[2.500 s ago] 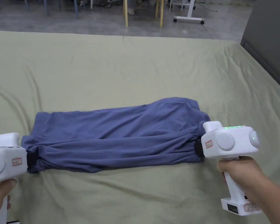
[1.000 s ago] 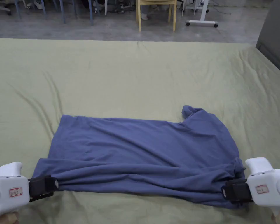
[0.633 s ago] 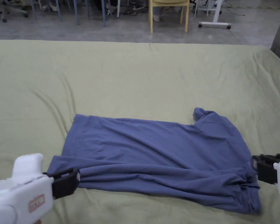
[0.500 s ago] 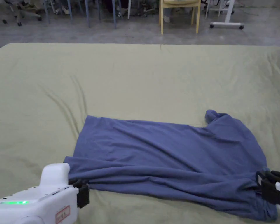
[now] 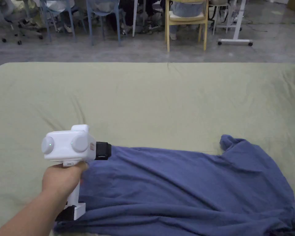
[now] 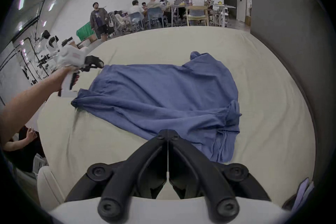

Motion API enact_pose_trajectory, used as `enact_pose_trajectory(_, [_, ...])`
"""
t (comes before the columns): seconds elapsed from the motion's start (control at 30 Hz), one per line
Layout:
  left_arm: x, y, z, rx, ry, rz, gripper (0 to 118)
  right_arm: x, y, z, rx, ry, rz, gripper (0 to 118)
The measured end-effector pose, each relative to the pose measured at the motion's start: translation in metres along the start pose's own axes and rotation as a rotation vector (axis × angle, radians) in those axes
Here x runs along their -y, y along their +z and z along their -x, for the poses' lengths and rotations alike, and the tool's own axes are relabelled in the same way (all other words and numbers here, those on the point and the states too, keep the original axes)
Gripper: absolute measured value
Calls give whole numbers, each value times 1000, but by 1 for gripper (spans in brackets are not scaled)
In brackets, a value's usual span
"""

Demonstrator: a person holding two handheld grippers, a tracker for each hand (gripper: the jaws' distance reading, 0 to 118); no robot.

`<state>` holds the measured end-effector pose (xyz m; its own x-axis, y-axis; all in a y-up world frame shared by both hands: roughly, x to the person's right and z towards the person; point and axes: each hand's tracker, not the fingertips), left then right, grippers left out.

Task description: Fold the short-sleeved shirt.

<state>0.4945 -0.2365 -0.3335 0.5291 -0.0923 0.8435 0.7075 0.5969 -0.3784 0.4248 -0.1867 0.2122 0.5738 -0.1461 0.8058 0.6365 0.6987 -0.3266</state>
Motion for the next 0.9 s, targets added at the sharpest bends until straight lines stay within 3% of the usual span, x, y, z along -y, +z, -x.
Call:
enact_pose_trajectory(0.1, [4, -23, -18, -6, 9, 47, 113, 5, -1, -7, -5, -13, 19, 4])
enact_pose_trajectory(0.17, [8, -44, -8, 55, 40, 104, 64, 5, -3, -13, 8, -4, 33, 4])
enact_pose_trajectory(0.2, [11, -42, -16, 44, 30, 106, 51, 4, -5, -16, 19, 2, 44, 4])
enact_pose_trajectory(0.23, [14, -35, -23, -8, -4, 58, 18, 1, -7, -19, 28, 6, 53, 4])
enact_pose_trajectory(0.27, [12, -33, -18, -9, -20, 59, 0, -3, -10, -23, 30, 7, 57, 4])
enact_pose_trajectory(0.47, [6, 2, 4, 114, 52, -21, 0, -60, -53, -56, 44, 0, 67, 4])
enact_pose_trajectory(0.53, [6, 18, 14, 150, 79, -49, 0, -92, -77, -77, 11, -47, 69, 7])
enact_pose_trajectory(0.57, [6, 22, 18, 157, 83, -46, 0, -107, -90, -87, 10, -74, 71, 29])
enact_pose_trajectory(0.63, [6, 32, 27, 172, 98, -51, 0, -137, -124, -107, 13, -117, 127, 111])
enact_pose_trajectory(0.67, [9, 37, 25, 171, 96, -56, 0, -146, -138, -114, 35, -137, 150, 118])
enact_pose_trajectory(0.8, [14, 43, 29, 158, 87, -60, 0, -169, -190, -133, 190, -123, 198, 118])
enact_pose_trajectory(0.9, [17, 43, 35, 163, 133, -44, 0, -169, -221, -140, 240, -153, 280, 118])
